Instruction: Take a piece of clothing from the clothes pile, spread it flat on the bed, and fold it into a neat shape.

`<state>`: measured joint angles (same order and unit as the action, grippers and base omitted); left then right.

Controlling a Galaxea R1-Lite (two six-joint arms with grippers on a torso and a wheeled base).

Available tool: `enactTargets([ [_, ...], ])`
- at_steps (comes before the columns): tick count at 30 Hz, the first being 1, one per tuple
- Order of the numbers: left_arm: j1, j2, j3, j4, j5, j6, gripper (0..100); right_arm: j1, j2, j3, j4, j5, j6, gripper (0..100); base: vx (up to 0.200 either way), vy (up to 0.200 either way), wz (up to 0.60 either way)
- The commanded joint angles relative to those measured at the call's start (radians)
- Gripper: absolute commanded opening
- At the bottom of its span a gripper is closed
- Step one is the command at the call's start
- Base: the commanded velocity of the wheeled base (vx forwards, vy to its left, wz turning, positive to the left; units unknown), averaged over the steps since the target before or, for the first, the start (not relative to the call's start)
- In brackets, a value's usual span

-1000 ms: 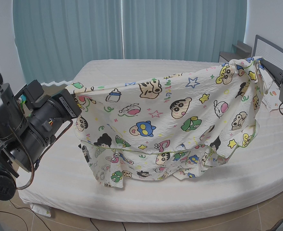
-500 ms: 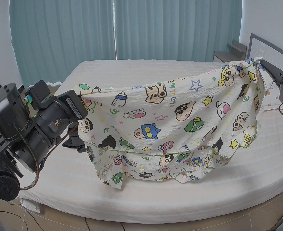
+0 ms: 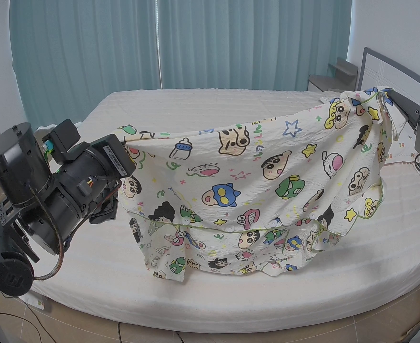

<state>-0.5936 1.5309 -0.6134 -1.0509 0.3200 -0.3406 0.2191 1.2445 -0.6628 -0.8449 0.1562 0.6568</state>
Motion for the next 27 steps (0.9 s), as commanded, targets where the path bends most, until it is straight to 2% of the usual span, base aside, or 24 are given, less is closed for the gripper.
enactTargets([
  [1,0.0,0.003,-0.003,0.0,0.001,-0.001,0,-0.004,-0.003,0.0,0.0,0.0,0.0,0,0.0,-0.2,0.0],
  [21,0.0,-0.003,-0.002,0.0,0.002,-0.006,0,-0.015,-0.007,0.0,0.0,0.002,0.0,0,0.0,-0.2,0.0],
  [27,0.0,-0.008,0.007,0.002,0.004,-0.006,0,-0.015,-0.013,0.002,0.0,0.0,0.0,0,0.0,0.0,0.0],
])
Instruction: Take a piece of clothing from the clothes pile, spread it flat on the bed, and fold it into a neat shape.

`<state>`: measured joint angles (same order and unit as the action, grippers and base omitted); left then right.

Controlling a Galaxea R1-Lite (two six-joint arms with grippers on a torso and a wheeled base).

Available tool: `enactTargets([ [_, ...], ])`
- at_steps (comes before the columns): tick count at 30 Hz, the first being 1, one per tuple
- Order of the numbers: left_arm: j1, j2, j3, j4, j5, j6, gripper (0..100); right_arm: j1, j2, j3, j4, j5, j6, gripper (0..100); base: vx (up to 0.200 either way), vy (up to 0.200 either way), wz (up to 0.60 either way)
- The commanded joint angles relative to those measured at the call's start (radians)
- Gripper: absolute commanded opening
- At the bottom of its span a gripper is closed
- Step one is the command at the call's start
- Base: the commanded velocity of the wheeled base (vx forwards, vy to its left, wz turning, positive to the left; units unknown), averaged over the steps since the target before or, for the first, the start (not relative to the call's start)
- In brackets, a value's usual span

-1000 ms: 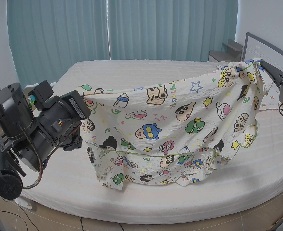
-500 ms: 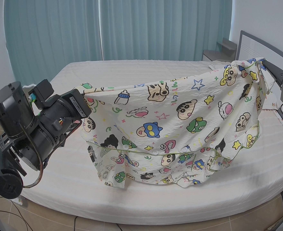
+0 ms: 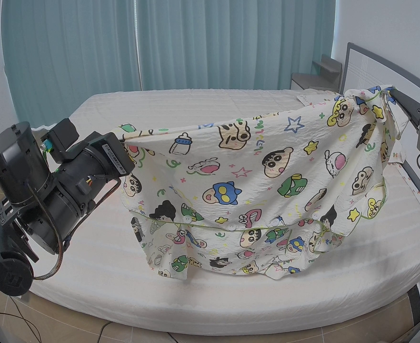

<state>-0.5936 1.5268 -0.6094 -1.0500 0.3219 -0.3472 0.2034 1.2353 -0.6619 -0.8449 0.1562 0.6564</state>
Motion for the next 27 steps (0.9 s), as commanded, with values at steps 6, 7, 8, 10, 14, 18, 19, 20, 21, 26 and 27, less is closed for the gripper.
enactTargets([
  [6,0.0,-0.013,0.02,0.001,0.003,-0.003,0,0.002,-0.04,0.024,0.001,0.005,-0.003,0,-0.067,0.0,0.0],
  [7,0.0,-0.022,0.023,0.001,0.003,-0.003,0,0.002,-0.05,0.027,0.003,0.006,-0.003,0,-0.2,0.0,0.0],
  [8,0.0,-0.025,0.025,0.001,0.005,-0.003,0,0.002,-0.053,0.027,0.003,0.006,-0.003,0,-0.2,0.0,0.0],
  [10,0.0,-0.043,0.037,0.002,0.005,-0.001,0,0.002,-0.065,0.033,0.003,0.008,-0.003,0,-0.2,0.0,0.0],
  [14,-0.002,-0.085,0.068,0.002,0.005,0.001,0,0.004,-0.105,0.051,0.003,0.013,-0.003,0,-0.2,0.0,0.0],
  [18,0.0,-0.145,0.126,0.002,-0.001,0.005,0,0.013,-0.168,0.073,0.003,0.037,-0.004,0,-0.2,0.0,0.0],
  [19,-0.002,-0.16,0.138,0.002,-0.001,0.005,0,0.013,-0.188,0.081,0.003,0.051,-0.004,0,-0.2,0.0,0.0],
  [20,-0.002,-0.172,0.148,0.002,-0.001,0.005,0,0.011,-0.203,0.087,0.003,0.065,-0.004,0,-0.2,0.0,0.0],
  [21,-0.002,-0.188,0.157,0.004,-0.001,0.007,0,0.013,-0.224,0.094,0.003,0.083,-0.004,0,-0.2,0.0,0.0],
  [26,-0.002,-0.244,0.165,0.007,-0.004,0.007,0,0.013,-0.3,0.123,0.003,0.148,-0.004,0,-0.16,0.0,0.0],
  [27,-0.002,-0.252,0.165,0.007,-0.004,0.01,0,0.011,-0.31,0.125,0.003,0.152,-0.004,0,0.0,0.0,0.0],
])
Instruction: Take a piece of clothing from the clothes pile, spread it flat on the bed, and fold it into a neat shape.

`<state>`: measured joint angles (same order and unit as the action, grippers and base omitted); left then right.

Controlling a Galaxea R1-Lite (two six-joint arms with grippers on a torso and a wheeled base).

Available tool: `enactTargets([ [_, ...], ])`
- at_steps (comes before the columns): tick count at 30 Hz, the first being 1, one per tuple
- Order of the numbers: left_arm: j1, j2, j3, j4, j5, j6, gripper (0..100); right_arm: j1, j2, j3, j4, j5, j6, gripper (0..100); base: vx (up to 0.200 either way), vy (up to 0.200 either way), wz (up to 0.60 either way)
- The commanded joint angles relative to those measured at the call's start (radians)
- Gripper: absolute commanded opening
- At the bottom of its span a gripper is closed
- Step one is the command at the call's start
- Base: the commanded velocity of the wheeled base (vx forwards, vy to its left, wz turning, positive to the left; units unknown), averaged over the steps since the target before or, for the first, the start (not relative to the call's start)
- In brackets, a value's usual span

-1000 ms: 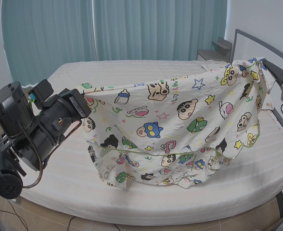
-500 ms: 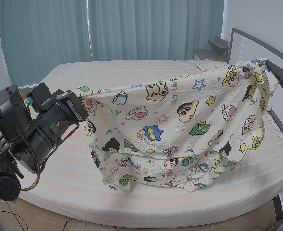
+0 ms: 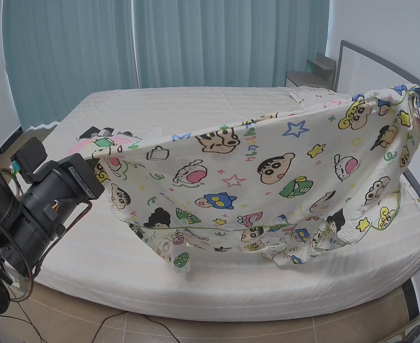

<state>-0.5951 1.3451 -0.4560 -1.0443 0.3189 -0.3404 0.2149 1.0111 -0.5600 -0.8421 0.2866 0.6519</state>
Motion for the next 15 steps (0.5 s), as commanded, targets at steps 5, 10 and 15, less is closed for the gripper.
enactTargets([
  [5,0.0,-0.101,0.022,0.004,-0.003,0.029,0,-0.005,-0.103,0.023,0.012,0.025,0.0,0,0.0,0.0,0.0],
  [10,0.0,-0.109,0.026,0.007,-0.004,0.037,0,-0.008,-0.092,0.025,0.034,0.023,0.0,0,0.0,0.0,0.0],
  [15,0.001,-0.095,0.059,0.041,-0.004,0.038,0,-0.012,-0.054,0.042,0.043,0.022,-0.008,0,0.0,0.0,0.0],
])
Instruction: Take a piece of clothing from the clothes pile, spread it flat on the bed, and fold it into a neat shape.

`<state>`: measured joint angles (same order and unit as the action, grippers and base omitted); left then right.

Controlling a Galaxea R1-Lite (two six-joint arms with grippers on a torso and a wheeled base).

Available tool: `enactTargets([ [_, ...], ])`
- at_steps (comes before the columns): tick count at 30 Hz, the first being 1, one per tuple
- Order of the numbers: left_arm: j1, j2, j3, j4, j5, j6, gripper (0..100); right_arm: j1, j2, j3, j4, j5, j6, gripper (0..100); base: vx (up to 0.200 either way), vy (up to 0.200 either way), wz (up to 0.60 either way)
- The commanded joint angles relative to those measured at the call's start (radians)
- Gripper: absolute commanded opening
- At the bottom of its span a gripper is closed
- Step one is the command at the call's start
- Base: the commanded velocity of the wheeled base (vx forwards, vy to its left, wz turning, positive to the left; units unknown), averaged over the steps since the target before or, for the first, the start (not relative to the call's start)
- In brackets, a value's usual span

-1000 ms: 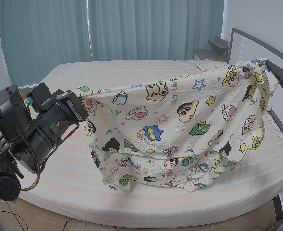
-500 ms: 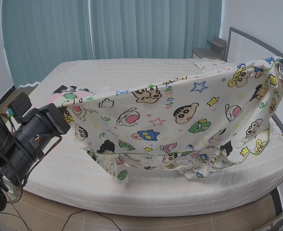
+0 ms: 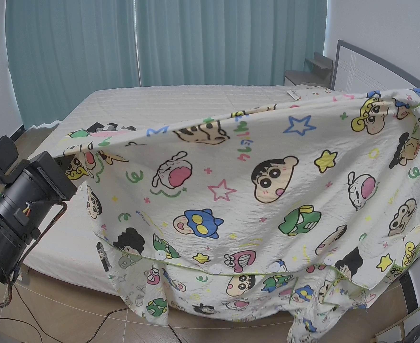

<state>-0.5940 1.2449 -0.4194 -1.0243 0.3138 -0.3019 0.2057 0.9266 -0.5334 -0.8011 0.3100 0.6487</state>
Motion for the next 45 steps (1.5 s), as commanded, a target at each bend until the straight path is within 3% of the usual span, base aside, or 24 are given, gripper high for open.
enactTargets([
  [1,0.0,0.005,0.022,0.021,0.001,0.0,0,-0.003,0.031,0.015,0.002,-0.002,-0.004,0,0.0,0.0,0.0],
  [11,0.026,0.197,0.034,0.046,0.004,-0.025,0,-0.094,0.209,0.102,-0.012,0.001,-0.027,0,0.0,0.0,0.0],
  [16,0.063,0.289,-0.027,0.046,-0.002,-0.039,0,-0.128,0.291,0.099,-0.023,0.001,-0.034,0,0.0,0.0,0.0],
  [22,0.112,0.435,-0.188,0.049,-0.016,-0.04,0,-0.157,0.419,0.098,-0.179,0.003,-0.032,0,0.0,0.0,0.0],
  [38,0.143,0.7,-0.444,0.055,-0.016,-0.028,0,-0.195,0.706,0.069,-0.463,0.001,-0.027,0,0.2,0.0,0.0],
  [45,0.163,0.791,-0.524,0.058,-0.016,0.0,0,-0.195,0.802,0.007,-0.494,-0.003,-0.029,0,0.2,0.0,0.0],
])
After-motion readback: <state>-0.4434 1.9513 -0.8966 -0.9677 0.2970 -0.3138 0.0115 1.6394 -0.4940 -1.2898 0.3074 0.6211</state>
